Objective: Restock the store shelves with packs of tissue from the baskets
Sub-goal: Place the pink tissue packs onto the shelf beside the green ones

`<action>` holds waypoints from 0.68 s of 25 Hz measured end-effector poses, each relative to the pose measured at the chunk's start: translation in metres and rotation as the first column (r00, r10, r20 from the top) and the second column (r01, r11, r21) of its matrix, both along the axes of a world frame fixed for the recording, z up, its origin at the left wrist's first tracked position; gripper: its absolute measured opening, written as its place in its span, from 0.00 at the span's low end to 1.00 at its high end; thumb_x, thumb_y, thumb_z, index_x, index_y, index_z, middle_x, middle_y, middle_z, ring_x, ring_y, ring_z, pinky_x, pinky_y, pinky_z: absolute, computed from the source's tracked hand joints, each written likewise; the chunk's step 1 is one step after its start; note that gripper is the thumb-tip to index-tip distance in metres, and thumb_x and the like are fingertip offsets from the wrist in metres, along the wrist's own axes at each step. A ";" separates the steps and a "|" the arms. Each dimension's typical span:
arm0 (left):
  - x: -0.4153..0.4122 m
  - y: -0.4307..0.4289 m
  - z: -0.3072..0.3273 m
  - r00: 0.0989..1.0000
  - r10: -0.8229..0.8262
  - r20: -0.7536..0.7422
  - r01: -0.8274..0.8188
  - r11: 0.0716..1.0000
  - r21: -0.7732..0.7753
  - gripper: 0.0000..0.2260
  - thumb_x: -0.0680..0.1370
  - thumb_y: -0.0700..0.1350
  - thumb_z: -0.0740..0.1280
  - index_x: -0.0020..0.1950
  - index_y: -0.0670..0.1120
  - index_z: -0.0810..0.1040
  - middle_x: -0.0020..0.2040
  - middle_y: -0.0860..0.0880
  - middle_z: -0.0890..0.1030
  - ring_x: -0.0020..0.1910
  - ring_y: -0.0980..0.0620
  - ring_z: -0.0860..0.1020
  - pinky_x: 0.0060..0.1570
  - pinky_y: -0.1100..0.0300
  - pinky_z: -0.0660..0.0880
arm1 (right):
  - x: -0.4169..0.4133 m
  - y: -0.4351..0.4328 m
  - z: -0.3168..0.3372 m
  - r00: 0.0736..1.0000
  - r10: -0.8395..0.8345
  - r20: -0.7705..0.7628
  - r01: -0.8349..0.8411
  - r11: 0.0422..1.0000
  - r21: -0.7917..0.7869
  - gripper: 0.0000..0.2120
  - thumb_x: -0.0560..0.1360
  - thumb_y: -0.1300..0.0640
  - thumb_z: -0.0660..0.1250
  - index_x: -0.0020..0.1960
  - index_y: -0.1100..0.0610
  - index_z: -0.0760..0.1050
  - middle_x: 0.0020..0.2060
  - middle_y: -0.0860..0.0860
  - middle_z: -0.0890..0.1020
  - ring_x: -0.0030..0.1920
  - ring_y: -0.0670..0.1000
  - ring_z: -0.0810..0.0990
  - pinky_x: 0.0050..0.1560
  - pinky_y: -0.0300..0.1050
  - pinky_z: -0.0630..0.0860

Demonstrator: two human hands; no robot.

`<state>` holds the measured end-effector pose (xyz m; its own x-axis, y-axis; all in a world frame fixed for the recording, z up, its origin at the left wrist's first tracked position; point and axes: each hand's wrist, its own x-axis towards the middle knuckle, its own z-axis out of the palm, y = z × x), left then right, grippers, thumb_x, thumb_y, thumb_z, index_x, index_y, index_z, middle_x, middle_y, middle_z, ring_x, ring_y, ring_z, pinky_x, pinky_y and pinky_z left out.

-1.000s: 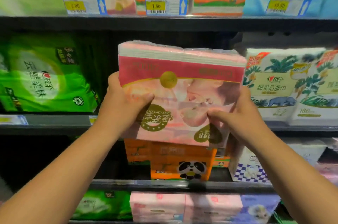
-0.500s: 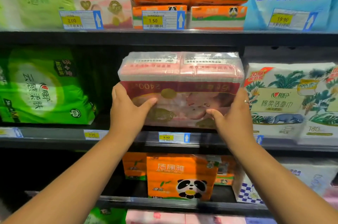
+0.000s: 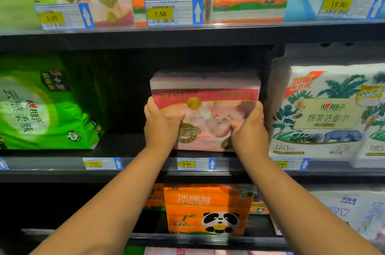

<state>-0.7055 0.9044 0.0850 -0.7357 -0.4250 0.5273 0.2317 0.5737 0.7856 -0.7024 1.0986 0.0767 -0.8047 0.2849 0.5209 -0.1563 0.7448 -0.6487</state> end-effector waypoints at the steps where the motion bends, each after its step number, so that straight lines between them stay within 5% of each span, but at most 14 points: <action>1: -0.006 0.002 -0.001 1.000 -0.005 0.028 0.006 0.999 -0.042 0.36 0.70 0.47 0.75 0.71 0.43 0.59 0.63 0.45 0.67 0.54 0.46 0.74 0.46 0.53 0.73 | -0.005 -0.001 0.002 0.999 -0.009 0.041 0.008 1.000 0.023 0.41 0.75 0.58 0.68 0.77 0.60 0.44 0.72 0.61 0.64 0.62 0.64 0.74 0.54 0.53 0.74; 7: -0.023 0.011 -0.009 0.997 0.047 0.065 -0.036 0.985 -0.166 0.32 0.70 0.47 0.76 0.64 0.39 0.60 0.62 0.42 0.65 0.54 0.39 0.75 0.46 0.48 0.73 | -0.023 0.005 -0.001 0.984 0.060 0.167 -0.079 0.991 0.107 0.55 0.70 0.51 0.74 0.76 0.66 0.34 0.76 0.63 0.49 0.71 0.65 0.61 0.68 0.52 0.64; 10: -0.026 0.016 -0.015 0.997 0.066 0.027 -0.061 0.986 -0.158 0.33 0.70 0.47 0.77 0.65 0.39 0.60 0.62 0.42 0.66 0.54 0.38 0.75 0.47 0.47 0.74 | -0.019 -0.003 -0.012 0.991 0.001 0.135 -0.053 0.923 0.382 0.54 0.68 0.51 0.74 0.78 0.56 0.37 0.75 0.67 0.43 0.75 0.68 0.46 0.74 0.59 0.50; 14: -0.030 0.021 -0.017 0.997 0.078 0.003 -0.076 0.986 -0.149 0.36 0.69 0.48 0.77 0.68 0.40 0.59 0.62 0.43 0.66 0.56 0.40 0.74 0.51 0.47 0.75 | -0.027 -0.002 -0.018 0.984 -0.007 -0.178 0.109 0.812 0.573 0.43 0.63 0.58 0.75 0.71 0.47 0.56 0.70 0.59 0.53 0.69 0.67 0.53 0.64 0.69 0.62; 17: -0.030 0.025 -0.017 0.997 0.072 0.003 -0.070 0.985 -0.160 0.38 0.69 0.47 0.77 0.69 0.40 0.58 0.62 0.43 0.66 0.57 0.39 0.73 0.52 0.47 0.75 | -0.032 -0.004 -0.014 0.991 -0.037 -0.131 0.106 0.809 0.578 0.40 0.65 0.62 0.71 0.69 0.47 0.53 0.67 0.57 0.52 0.68 0.70 0.55 0.63 0.68 0.64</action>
